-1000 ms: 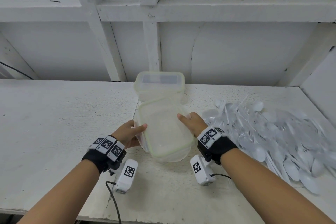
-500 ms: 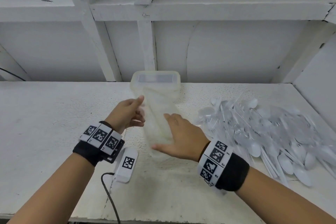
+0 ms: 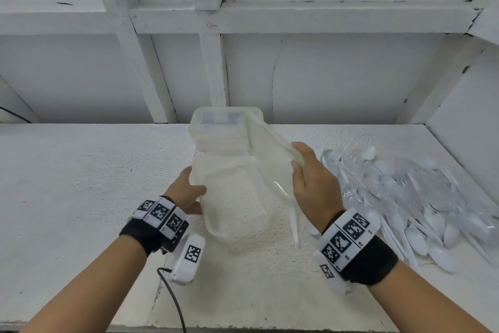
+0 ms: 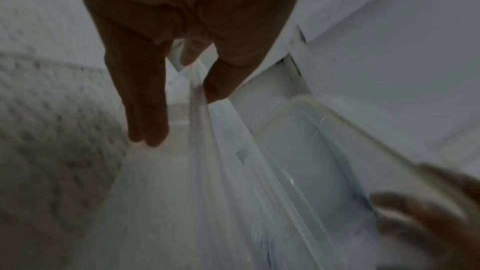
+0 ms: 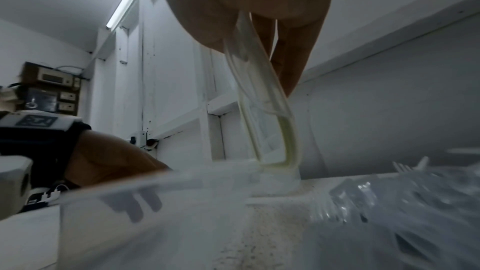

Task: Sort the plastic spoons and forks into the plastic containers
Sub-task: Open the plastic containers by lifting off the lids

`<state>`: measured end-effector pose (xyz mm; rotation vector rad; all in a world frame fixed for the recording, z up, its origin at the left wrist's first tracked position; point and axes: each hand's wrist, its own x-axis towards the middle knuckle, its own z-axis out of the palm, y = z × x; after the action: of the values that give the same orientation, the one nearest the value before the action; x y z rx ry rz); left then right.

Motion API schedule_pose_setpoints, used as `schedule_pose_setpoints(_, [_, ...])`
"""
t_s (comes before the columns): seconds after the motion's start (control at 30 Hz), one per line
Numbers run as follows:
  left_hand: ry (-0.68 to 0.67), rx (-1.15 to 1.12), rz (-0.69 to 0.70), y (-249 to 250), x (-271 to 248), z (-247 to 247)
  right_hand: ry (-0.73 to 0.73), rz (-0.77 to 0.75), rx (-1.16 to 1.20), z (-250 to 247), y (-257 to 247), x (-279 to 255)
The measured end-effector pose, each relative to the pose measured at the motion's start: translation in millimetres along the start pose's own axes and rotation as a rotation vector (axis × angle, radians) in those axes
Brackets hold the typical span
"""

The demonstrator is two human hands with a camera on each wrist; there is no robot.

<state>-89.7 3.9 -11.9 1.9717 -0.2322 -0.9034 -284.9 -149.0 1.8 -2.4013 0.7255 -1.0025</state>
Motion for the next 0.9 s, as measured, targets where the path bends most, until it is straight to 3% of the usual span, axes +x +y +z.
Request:
schedule_pose_setpoints(0.17, [0.024,-0.150,0.022,12,-16,-33,-0.071,0.277,0.235,3,-2,-14])
schedule_pose_setpoints(0.33, [-0.018,-0.142,0.033,12,-21,-31,-0.157,0.577,0.604,30,-14,-32])
schedule_pose_setpoints(0.5, [-0.033,-0.176,-0.024,3,-16,-14,-0.254,0.796,0.618,44,-14,-35])
schedule_pose_setpoints(0.63, [-0.039,-0.202,-0.037,-10,-14,2,-0.469,0.807,0.485,40,-11,-31])
schedule_pose_setpoints(0.8, [-0.056,-0.188,-0.011,-17,-14,11,-0.560,0.716,0.302,27,-8,-27])
schedule_pose_setpoints(0.9, [-0.043,-0.047,-0.004,-12,-10,7,-0.641,0.658,0.197,19,-7,-30])
